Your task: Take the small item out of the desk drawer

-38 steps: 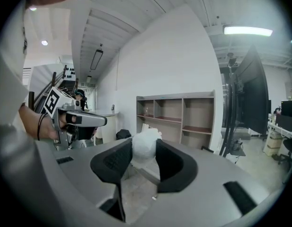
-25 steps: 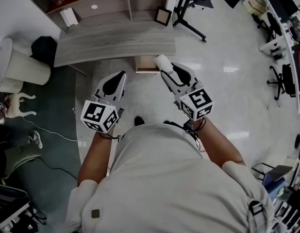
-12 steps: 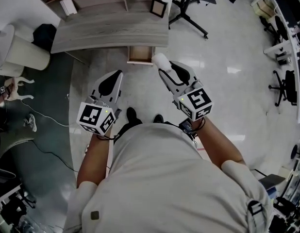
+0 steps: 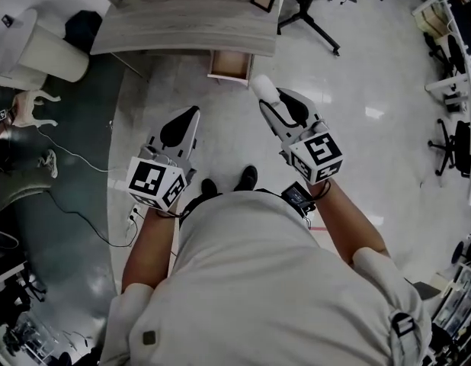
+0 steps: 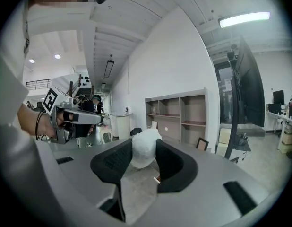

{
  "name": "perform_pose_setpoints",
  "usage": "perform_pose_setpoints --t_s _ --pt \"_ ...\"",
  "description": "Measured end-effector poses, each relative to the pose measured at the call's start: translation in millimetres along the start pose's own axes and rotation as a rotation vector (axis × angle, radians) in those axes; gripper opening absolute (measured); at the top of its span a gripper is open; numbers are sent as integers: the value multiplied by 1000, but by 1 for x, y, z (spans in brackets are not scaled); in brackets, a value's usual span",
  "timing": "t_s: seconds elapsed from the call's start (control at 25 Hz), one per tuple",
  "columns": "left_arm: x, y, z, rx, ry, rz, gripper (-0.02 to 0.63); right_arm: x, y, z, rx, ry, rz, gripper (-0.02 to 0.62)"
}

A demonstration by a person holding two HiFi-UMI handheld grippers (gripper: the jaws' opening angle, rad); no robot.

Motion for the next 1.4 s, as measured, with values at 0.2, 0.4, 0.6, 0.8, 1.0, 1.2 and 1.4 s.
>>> perform_pose_setpoints --t_s 0.2,0.4,0.6,0.8,1.0,1.2,1.4 --pt "1 -2 27 -18 -1 -22 15 -1 28 10 -11 -8 2 164" --pt "1 2 64 -44 -8 -26 15 3 67 19 -32 -14 13 164" --pt "6 5 98 -67 -26 -33 15 10 103 28 -55 -32 30 164" --pt "0 7 136 -101 -26 -20 15 7 147 38 -75 -37 38 164" --pt "-6 6 175 -128 -30 -24 15 0 191 46 -96 -39 41 164" --pt "-11 8 212 -144 -37 -29 15 -7 232 52 -109 -41 48 164" --pt "-13 7 240 -159 -39 -27 15 -9 264 58 -112 -52 62 164"
Point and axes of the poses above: the fingertips, and each gripper's own axes: z backward along the fingers, y to its left, x out of its top, the point moved 4 cm from there along z, backward along the fingers, and after that the axes turned 6 degrees about -y, right-handed, at the moved point
